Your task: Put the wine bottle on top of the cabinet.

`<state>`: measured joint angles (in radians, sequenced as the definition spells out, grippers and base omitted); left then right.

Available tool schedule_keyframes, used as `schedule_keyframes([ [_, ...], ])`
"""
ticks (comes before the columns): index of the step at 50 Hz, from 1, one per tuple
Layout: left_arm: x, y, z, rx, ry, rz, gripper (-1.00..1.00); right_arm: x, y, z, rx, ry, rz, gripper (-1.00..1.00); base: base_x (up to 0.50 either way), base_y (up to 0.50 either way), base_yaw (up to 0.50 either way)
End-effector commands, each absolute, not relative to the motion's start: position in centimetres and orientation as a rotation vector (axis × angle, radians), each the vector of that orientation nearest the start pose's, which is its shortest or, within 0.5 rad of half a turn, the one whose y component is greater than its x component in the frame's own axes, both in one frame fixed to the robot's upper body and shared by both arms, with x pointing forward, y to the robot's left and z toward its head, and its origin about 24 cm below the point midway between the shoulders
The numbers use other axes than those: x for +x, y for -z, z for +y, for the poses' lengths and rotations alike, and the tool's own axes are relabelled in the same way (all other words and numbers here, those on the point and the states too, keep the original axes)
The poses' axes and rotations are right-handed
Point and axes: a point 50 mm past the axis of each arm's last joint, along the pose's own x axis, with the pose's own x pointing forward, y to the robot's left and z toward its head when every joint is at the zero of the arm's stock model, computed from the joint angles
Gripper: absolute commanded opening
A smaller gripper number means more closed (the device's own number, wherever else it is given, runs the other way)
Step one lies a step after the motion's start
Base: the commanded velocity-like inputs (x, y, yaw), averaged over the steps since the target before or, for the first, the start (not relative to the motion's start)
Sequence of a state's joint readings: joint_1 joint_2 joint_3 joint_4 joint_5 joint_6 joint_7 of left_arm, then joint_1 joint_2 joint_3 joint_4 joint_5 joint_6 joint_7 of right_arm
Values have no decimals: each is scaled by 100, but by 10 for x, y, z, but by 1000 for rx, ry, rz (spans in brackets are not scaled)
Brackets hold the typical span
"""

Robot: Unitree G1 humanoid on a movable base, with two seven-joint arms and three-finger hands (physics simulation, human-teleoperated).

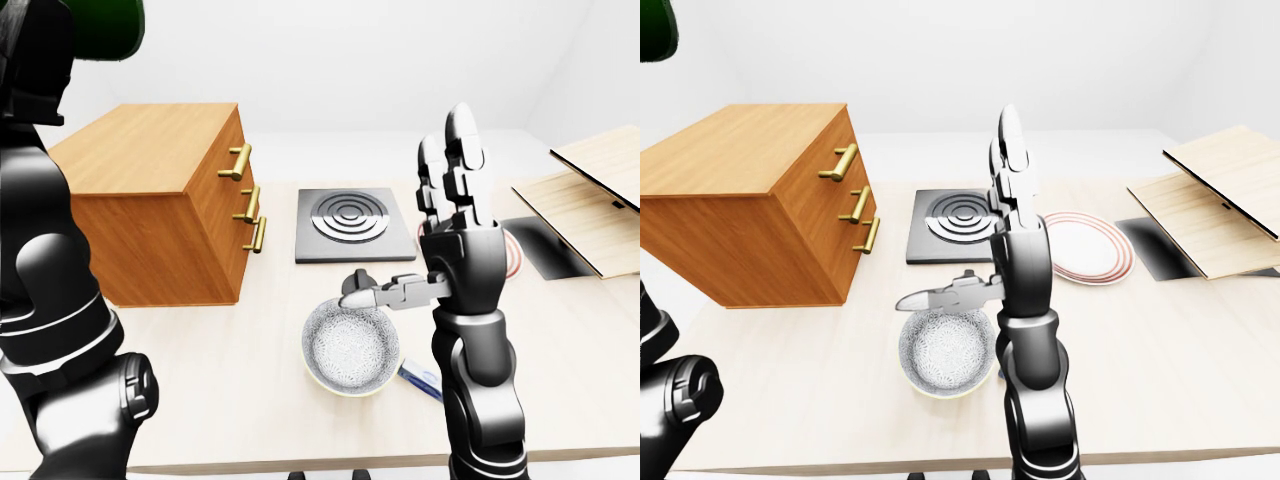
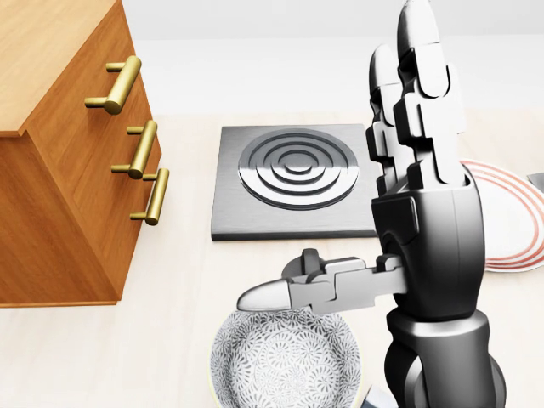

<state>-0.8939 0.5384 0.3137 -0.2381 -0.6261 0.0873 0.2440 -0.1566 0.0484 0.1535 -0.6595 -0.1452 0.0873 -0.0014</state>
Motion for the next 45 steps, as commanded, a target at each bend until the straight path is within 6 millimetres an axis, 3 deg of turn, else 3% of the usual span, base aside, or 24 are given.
schedule_keyframes([
  [1,284,-355,269,-228,-186,-940,-92,221,-206,-107,-41,-119,-700,100,0,0,0],
  [4,303,-335,273,-183,-212,-833,-92,225,-200,-108,-36,-113,-665,100,0,0,0],
  [8,313,-326,279,-174,-237,-779,-92,225,-195,-107,-37,-117,-643,100,0,0,0],
  [19,323,-305,300,-154,-284,-672,-92,226,-186,-107,-51,-119,-600,100,0,0,0],
  [45,368,-237,313,-166,-324,-310,-91,225,-180,-108,-56,-125,-572,100,0,0,0],
])
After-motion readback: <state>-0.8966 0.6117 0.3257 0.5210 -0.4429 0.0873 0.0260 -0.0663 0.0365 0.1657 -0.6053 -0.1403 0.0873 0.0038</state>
